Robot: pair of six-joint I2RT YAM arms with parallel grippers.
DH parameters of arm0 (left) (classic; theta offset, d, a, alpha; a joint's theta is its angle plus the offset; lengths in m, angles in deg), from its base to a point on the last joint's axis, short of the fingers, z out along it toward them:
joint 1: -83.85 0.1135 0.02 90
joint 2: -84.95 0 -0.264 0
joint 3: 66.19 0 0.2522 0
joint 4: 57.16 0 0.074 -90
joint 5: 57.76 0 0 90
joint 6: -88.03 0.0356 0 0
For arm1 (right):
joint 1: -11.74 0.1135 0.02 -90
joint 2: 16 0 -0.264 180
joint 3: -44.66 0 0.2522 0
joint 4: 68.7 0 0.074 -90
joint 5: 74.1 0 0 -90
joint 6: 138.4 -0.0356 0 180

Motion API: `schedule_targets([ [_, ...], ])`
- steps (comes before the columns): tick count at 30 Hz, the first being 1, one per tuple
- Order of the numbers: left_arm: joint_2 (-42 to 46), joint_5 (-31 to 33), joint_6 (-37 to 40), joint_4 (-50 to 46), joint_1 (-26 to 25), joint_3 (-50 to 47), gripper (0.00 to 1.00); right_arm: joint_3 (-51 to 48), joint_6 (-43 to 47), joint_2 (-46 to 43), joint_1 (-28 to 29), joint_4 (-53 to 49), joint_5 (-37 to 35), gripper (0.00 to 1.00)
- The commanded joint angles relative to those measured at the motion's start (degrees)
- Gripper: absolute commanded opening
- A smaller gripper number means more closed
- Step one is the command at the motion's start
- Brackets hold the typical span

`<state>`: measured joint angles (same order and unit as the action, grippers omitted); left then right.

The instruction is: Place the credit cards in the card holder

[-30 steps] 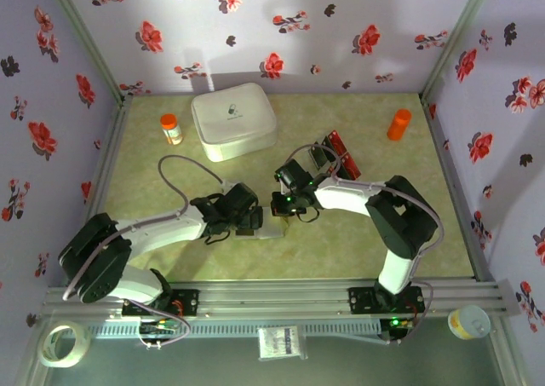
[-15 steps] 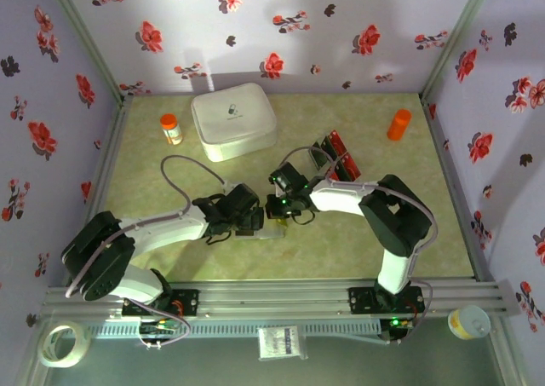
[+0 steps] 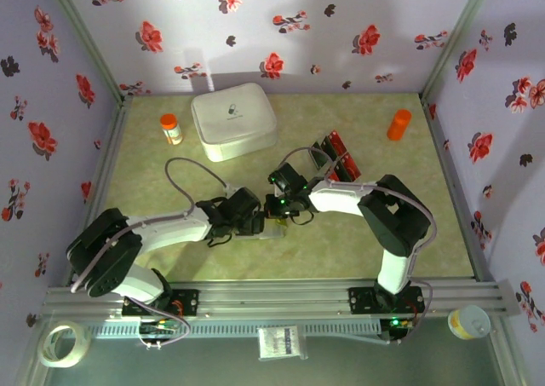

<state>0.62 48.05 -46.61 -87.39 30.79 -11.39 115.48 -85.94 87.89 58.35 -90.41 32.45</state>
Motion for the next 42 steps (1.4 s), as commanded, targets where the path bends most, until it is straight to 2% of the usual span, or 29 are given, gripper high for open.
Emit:
schedule_targets([
  [1,-1.36,0.18,0.70,1.04,-0.56,-1.42,1.00,-0.74,-1.32,1.12,0.59,0.47,0.54,0.00],
  [9,-2.15,-0.25,0.69,2.56,-0.63,-2.87,0.93,-0.85,-1.36,-0.56,0.33,0.11,0.32,0.01],
  [17,-2.06,-0.24,0.26,2.76,-0.73,-3.16,0.93,-2.05,-1.93,-4.14,-1.04,-0.15,-1.74,0.23],
  [27,-1.37,-0.02,0.32,2.69,-0.72,-3.35,0.93,-2.63,-3.21,-1.51,-1.19,1.62,-1.26,0.34],
  [42,0.48,0.40,0.45,2.24,-0.73,-3.40,0.94,-3.37,-6.01,-2.80,-1.17,5.51,3.85,0.37],
])
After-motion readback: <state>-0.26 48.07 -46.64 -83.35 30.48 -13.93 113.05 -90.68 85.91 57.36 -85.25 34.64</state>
